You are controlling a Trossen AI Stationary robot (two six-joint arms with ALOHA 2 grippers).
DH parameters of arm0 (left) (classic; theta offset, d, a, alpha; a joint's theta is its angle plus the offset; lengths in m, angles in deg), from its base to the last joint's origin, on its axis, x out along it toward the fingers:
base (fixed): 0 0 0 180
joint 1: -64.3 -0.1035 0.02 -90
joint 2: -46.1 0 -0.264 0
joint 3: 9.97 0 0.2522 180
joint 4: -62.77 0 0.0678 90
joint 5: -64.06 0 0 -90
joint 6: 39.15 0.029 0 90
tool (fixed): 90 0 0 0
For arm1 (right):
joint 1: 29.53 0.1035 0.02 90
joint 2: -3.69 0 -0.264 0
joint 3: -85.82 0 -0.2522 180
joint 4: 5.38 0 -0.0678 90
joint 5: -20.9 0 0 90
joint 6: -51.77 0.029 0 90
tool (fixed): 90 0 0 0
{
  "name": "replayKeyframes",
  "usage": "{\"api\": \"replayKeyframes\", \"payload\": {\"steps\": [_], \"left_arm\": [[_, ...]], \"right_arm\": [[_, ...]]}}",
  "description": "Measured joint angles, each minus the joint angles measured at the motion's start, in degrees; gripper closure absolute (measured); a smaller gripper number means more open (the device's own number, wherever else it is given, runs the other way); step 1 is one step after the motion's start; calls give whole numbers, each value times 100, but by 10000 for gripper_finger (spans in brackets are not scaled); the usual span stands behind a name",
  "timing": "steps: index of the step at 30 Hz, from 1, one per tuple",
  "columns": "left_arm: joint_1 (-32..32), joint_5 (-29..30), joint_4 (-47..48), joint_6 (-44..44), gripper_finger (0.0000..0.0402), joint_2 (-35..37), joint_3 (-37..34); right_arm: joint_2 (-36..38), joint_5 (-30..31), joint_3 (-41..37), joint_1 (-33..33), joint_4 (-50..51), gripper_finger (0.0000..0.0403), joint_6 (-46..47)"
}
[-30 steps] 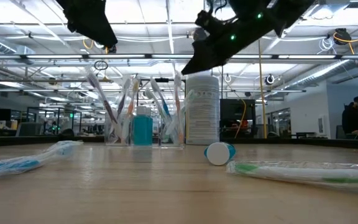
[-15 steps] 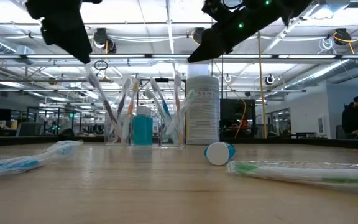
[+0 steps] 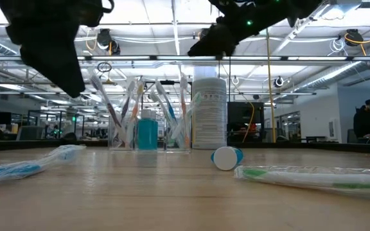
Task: Pick & Place toothbrushing station
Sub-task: Put the blue mouthwash into the transparent organizer
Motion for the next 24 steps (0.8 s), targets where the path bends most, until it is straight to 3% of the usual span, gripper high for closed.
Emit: {"api": "replayKeyframes", "payload": {"steps": [5,8,11,15,24], "left_arm": [[-95,214,-172,101,222,-35,0],[-181,457,-202,203,222,-35,2],[-308,655,-211,215,222,-35,1],[-507,646,-227,215,222,-33,1],[-870,175,-345,619,222,-17,2]], "right_arm": [[-2,-2662,0,309,1672,217,-381],[1,-3703,-203,524,2168,217,-70],[-7,-4004,-648,708,1918,216,51],[-91,-3941,-1187,812,604,191,228],[-1283,-4381,-1475,801,-1180,110,252]]}}
